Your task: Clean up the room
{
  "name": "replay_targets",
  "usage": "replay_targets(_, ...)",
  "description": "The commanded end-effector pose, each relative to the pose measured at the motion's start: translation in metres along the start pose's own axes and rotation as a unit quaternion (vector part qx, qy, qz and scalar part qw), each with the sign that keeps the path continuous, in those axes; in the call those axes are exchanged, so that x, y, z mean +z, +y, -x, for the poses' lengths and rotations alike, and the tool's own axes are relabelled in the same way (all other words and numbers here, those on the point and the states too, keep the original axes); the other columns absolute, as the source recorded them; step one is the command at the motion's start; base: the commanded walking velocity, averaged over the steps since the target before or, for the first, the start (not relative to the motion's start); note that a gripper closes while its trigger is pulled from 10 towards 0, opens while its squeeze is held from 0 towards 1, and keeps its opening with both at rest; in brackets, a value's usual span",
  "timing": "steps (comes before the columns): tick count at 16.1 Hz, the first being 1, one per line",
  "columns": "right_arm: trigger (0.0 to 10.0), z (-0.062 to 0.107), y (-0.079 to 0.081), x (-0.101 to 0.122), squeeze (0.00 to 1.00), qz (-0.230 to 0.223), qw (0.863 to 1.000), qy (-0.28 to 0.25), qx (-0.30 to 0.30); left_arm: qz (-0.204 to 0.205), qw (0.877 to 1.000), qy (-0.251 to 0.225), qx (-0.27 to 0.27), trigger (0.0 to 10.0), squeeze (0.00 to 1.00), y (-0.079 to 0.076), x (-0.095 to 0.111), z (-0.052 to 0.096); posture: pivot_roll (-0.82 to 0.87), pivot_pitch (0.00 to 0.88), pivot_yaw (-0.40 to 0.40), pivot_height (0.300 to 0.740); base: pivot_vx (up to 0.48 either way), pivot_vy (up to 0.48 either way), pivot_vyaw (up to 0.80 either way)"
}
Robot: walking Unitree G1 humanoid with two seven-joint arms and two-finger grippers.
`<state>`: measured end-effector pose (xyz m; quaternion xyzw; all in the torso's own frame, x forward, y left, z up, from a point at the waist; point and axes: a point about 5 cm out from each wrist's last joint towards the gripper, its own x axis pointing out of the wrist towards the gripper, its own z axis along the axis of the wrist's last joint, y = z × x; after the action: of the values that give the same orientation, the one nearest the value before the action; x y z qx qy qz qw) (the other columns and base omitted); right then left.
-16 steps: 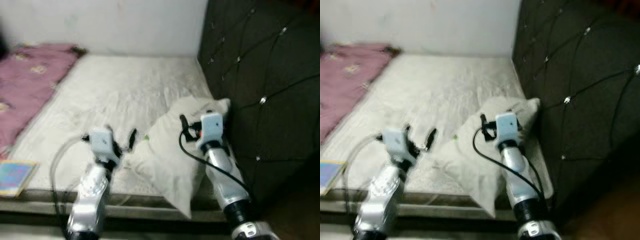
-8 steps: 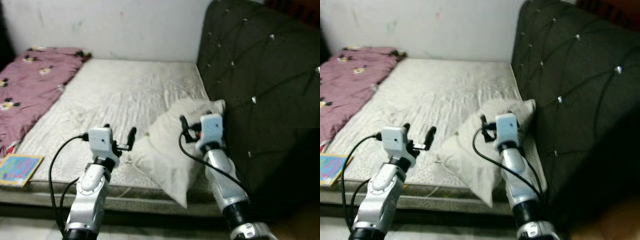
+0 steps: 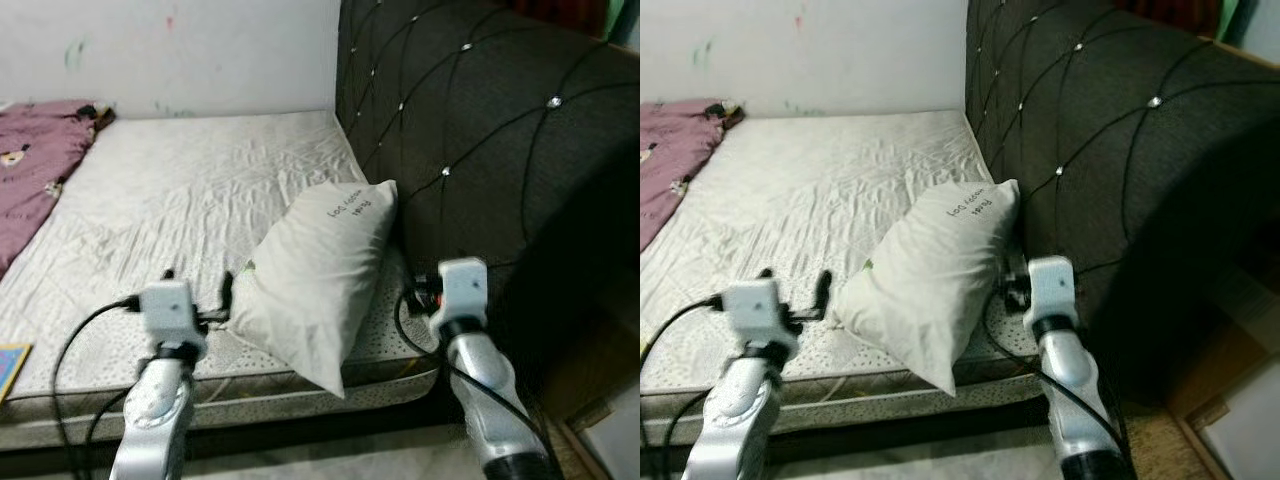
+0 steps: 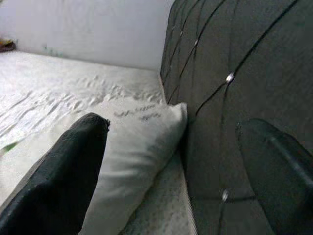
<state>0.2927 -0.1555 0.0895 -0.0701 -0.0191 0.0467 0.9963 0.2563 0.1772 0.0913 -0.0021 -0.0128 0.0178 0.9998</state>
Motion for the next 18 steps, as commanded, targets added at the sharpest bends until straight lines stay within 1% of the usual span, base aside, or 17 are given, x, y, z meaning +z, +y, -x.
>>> replay_targets(1,10.0,0.002,0.001,0.006,0.0,-0.001,1.0,-0.006,0.003,-0.011,1.0,-0.003,0.007,10.0,0.0,0.003,0.004,0.004,0.01,0.0,0.021,0.74,0.0,0.0,0.0)
replay_targets(3,10.0,0.012,0.002,0.004,0.0,-0.009,1.0,0.0,-0.005,-0.031,0.999,-0.001,0.016,10.0,0.0,0.005,0.004,0.018,0.01,0.0,0.037,0.74,0.0,0.0,0.0)
replay_targets(5,10.0,0.018,0.006,0.006,0.0,-0.019,1.0,0.001,0.004,-0.041,0.998,0.003,0.042,10.0,0.0,0.012,0.005,0.024,0.01,0.0,0.039,0.74,0.0,0.0,0.0)
replay_targets(7,10.0,0.034,-0.003,0.003,0.0,-0.022,0.999,0.019,-0.016,-0.048,0.998,0.016,0.048,10.0,0.0,0.017,0.003,0.038,0.03,0.0,0.03,0.74,0.0,0.0,0.0)
replay_targets(8,10.0,0.045,-0.005,-0.002,0.0,-0.014,0.999,0.032,-0.012,-0.038,0.997,0.028,0.06,10.0,0.0,0.021,0.001,0.04,0.03,0.0,0.033,0.74,0.0,0.0,0.0)
replay_targets(9,10.0,0.045,-0.005,-0.002,0.0,-0.014,0.999,0.034,-0.011,-0.038,0.997,0.027,0.054,10.0,0.0,0.019,0.001,0.037,0.03,0.0,0.035,0.74,0.0,0.0,0.0)
replay_targets(10,10.0,0.041,-0.001,0.001,0.0,-0.014,0.999,0.03,-0.005,-0.038,0.998,0.021,0.046,10.0,0.0,0.016,0.004,0.032,0.02,0.0,0.038,0.74,0.0,0.0,0.0)
replay_targets(11,10.0,0.035,0.007,0.008,0.0,-0.014,1.0,0.017,0.008,-0.031,0.999,0.017,0.033,10.0,0.0,0.01,0.006,0.026,0.02,0.0,0.044,0.74,0.0,0.0,0.0)
replay_targets(13,10.0,0.031,0.015,0.014,0.0,-0.005,1.0,0.009,0.02,-0.024,0.999,0.013,0.021,10.0,0.0,0.003,0.009,0.021,0.01,0.0,0.046,0.74,0.0,0.0,0.8)
replay_targets(14,10.0,0.031,0.017,0.014,0.0,0.001,1.0,0.009,0.023,-0.024,0.999,0.013,0.019,10.0,0.0,0.002,0.009,0.02,0.01,0.0,0.043,0.74,0.0,0.0,0.8)
replay_targets(16,10.0,0.029,0.02,0.015,0.0,-0.008,1.0,0.009,0.027,-0.016,1.0,0.008,0.017,10.0,0.0,0.001,0.011,0.017,0.01,0.0,0.031,0.74,0.0,0.0,0.8)
replay_targets(17,10.0,0.026,0.019,0.017,0.0,-0.02,0.999,0.009,0.027,-0.007,1.0,0.002,0.007,10.0,0.0,-0.002,0.013,0.015,0.01,0.0,0.025,0.74,0.0,0.0,0.0)
replay_targets(18,10.0,0.024,0.018,0.018,0.0,-0.018,0.999,0.008,0.028,-0.007,1.0,0.002,0.0,10.0,0.0,-0.005,0.014,0.015,0.01,0.007,0.014,0.74,0.0,0.0,0.0)
